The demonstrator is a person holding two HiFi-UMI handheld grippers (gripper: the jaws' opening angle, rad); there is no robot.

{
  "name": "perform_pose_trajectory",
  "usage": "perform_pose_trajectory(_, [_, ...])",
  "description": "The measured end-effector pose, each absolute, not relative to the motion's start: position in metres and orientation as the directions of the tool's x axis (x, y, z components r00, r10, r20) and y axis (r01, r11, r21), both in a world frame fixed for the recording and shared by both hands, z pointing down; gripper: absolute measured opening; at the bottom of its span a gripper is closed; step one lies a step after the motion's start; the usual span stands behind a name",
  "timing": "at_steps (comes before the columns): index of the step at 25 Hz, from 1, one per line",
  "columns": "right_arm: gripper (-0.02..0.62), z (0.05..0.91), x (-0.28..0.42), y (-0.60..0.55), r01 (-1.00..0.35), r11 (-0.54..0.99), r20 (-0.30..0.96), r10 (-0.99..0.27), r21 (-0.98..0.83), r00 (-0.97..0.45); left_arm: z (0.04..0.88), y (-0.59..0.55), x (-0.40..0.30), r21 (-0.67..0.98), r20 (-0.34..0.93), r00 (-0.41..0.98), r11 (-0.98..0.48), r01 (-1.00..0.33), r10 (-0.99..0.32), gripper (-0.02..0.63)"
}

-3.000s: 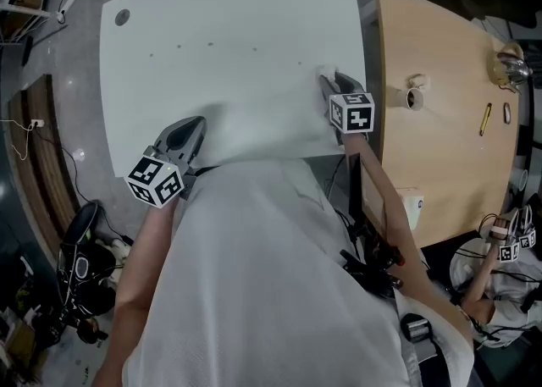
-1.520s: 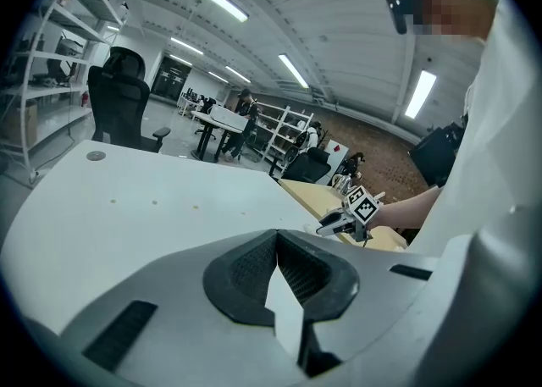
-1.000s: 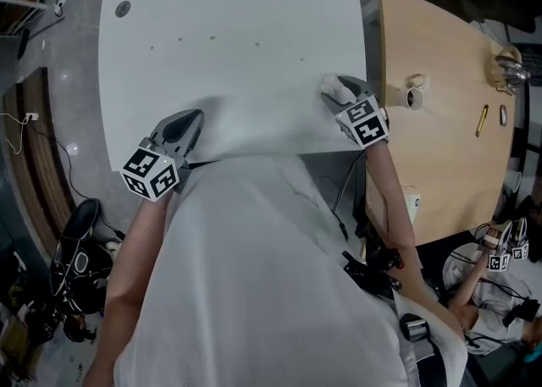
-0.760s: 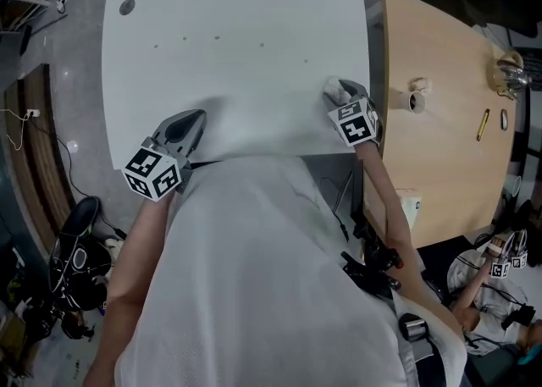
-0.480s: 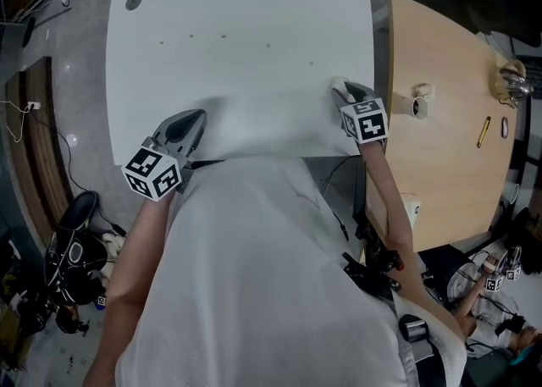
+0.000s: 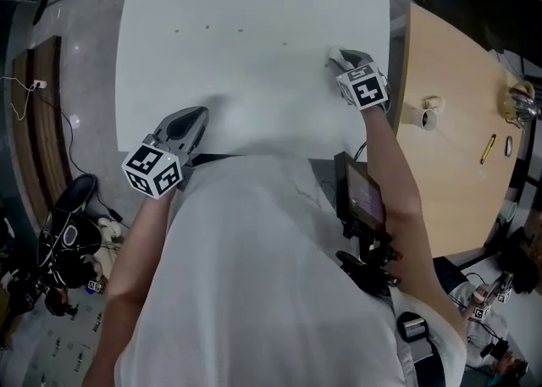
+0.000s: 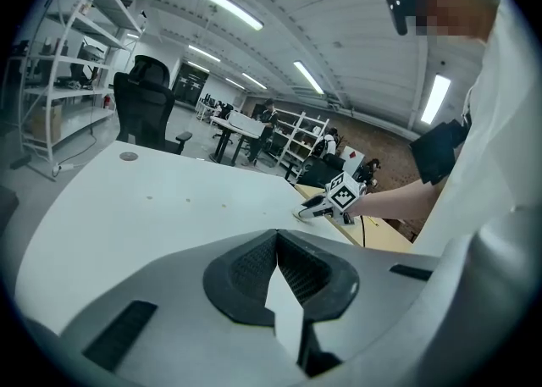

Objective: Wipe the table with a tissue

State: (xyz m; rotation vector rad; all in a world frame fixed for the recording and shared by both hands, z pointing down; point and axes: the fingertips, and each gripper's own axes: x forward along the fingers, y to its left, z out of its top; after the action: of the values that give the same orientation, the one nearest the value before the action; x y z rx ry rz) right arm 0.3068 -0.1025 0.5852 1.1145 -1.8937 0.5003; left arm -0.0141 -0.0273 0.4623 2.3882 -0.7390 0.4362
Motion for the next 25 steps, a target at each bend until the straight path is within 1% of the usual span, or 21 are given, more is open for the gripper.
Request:
perform_pose_trajectory(4, [0.116,0.59,0.294,-0.098,-0.822,0.554,0.855,-0.483,0.133,-0.187,0.463,-0.028,-0.023,0.445,0.462,0.786,-0.659,-0.606,-0.411,0.006])
perform_pose_trajectory(8, [0.107,0.59,0.287,-0.091,-0.806,0.574,0.849,-0.49,0.144,-0.198,0.464,-0.025,-0.023,0.445,0.464,0.789,-0.664,-0.601,-0.403,0.006])
perform_pose_trajectory(16, [0.106,0.591,0.247,-0.044,-0.77,0.636,0.842,-0.447,0.06,-0.303,0.463,-0.027,-0.015,0.441,0.459,0.803,-0.688,-0.577,-0.379,0.006])
perform_pose_trajectory(20, [0.106,0.587,0.224,-0.016,-0.738,0.668,0.816,-0.37,-0.098,-0.444,0.464,-0.024,-0.003,0.441,0.461,0.811,-0.699,-0.562,-0.361,0.006])
perform_pose_trajectory(21, [0.106,0.584,0.224,-0.014,-0.748,0.649,0.793,-0.381,-0.137,-0.476,0.464,-0.023,0.0,0.441,0.461,0.813,-0.702,-0.559,-0.357,0.006])
perform_pose_trajectory(22, [0.106,0.58,0.23,-0.015,-0.775,0.611,0.766,-0.418,-0.161,-0.488,0.463,-0.024,0.003,0.441,0.459,0.815,-0.705,-0.555,-0.355,0.006])
perform_pose_trajectory(25, [0.106,0.566,0.27,-0.033,-0.881,0.438,0.707,-0.566,-0.177,-0.423,0.461,-0.026,0.01,0.436,0.455,0.817,-0.712,-0.551,-0.354,0.006])
